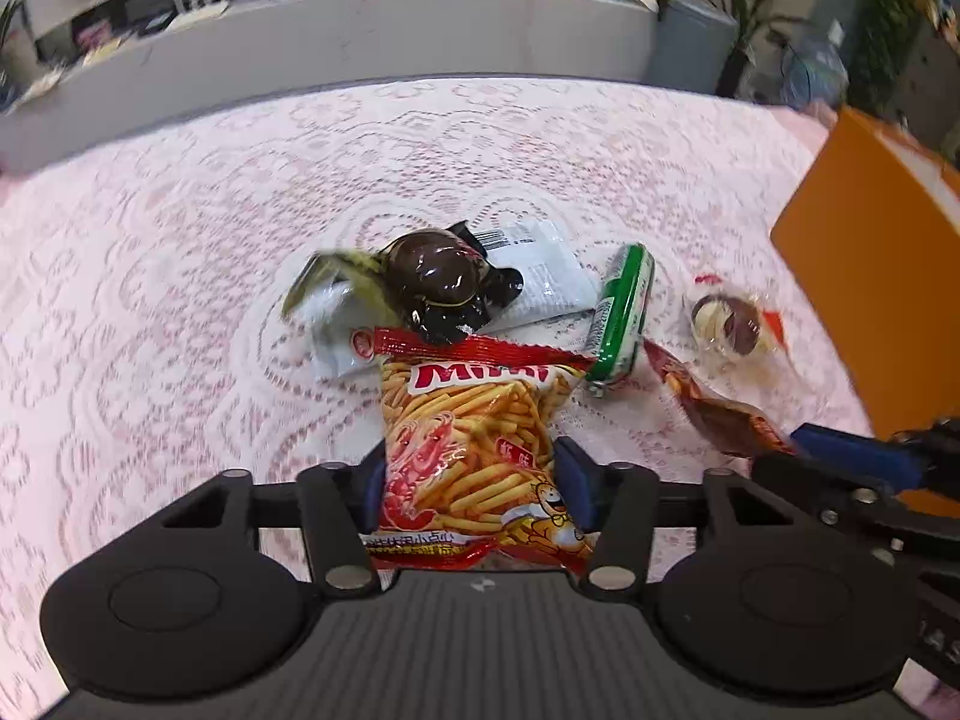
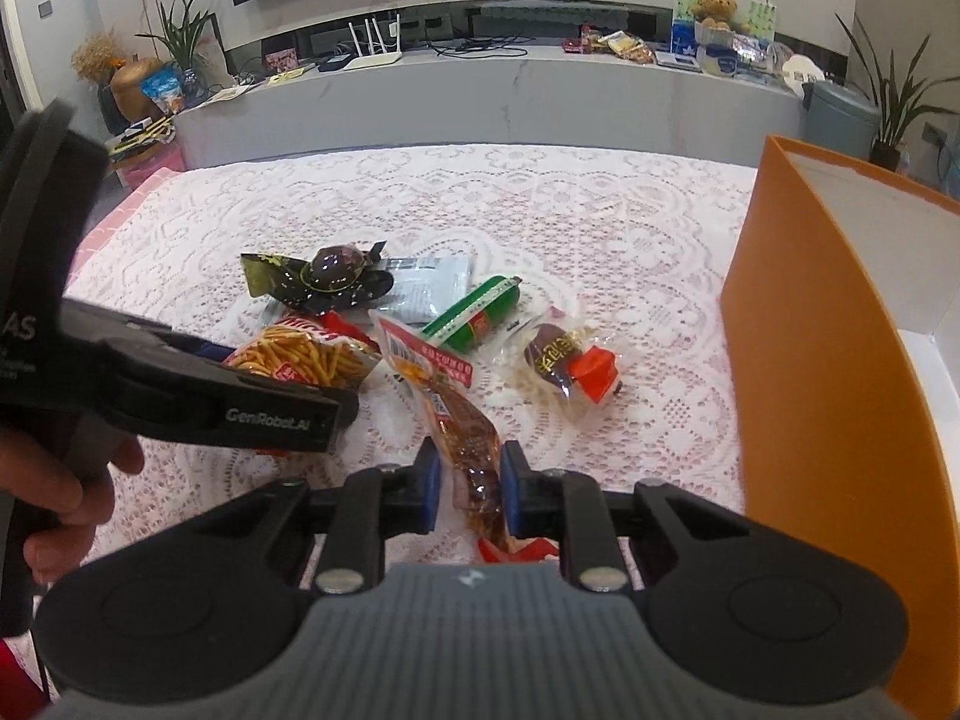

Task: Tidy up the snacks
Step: 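Grasp the red Mimi stick-snack bag with the left tool while the right tool grasps the brown candy pack, then carry both packs over the orange box and release them inside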

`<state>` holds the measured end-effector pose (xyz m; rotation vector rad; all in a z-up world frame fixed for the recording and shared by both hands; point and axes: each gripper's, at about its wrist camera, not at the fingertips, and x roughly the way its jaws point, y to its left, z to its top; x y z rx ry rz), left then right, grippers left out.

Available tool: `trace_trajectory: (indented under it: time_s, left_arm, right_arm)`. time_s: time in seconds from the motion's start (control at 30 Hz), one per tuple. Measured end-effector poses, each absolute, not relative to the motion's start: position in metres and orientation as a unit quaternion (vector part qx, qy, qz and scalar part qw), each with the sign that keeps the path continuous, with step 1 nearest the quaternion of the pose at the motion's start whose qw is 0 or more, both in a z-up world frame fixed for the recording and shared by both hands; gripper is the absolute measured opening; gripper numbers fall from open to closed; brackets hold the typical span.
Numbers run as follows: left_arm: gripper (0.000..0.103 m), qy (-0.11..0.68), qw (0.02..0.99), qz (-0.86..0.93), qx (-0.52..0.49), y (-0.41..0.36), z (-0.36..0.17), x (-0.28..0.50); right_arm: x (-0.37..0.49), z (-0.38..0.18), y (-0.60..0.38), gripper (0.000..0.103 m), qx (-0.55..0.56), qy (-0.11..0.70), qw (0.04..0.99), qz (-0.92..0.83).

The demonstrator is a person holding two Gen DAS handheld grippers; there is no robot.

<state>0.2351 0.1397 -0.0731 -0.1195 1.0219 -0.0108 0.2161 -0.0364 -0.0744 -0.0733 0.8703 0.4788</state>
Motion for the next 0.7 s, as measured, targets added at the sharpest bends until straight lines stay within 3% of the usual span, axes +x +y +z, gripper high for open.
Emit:
trace_trajectory:
  time_s: [0.17,0.3,0.7]
  left_arm:
    - [0.054,0.481,0.872,0.001,-0.088,0.144,-0.062,0.213]
    - [0.053,0.468,0.878,0.0,-0.105,0.142,-0.047,0.186]
    - [0.053,0.44,0.89,-0.008,-0.123,0.124,0.001,0.135]
  right_arm:
    - [0.218,-0.068,-0.041,0.016,-0.025,0.417,0.881,0.222]
    - [0.212,-0.056,-0.049,0.007,0.008,0.42,0.877,0.233]
    - [0.167,-0.016,-0.074,0.0,0.053,0.398,0.877,0.263]
